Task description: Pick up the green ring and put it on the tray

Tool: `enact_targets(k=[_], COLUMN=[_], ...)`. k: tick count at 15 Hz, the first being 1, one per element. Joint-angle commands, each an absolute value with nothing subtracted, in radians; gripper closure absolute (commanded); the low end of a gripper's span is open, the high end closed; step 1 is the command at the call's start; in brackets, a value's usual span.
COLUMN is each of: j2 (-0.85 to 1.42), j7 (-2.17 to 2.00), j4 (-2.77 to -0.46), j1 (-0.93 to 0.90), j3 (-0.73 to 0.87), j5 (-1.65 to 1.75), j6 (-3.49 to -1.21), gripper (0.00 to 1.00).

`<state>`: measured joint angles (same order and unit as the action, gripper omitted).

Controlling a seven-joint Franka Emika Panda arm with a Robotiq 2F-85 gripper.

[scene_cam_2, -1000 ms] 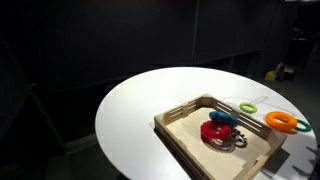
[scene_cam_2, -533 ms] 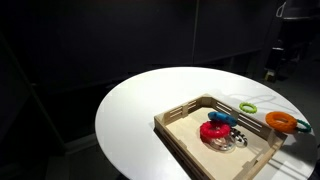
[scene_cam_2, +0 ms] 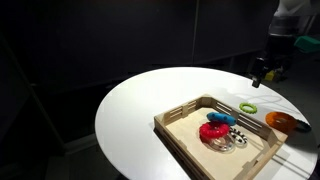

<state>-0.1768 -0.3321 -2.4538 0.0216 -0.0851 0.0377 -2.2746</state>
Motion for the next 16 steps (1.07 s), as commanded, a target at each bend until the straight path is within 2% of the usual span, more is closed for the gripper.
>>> enact_targets(k=[1,9,16], j2=[-0.175,-0.121,-0.003], j7=[-0.333,-0.366,-0.447], j4=[-2.453,-2.442,-2.433], j1=[0.013,0.015,0.01], j3=[-0.076,-0.074,-0.063], j5=[0.039,0.041,0.069], j6=[-2.273,-2.309,-2.452], gripper=[0.0,0.0,0.0])
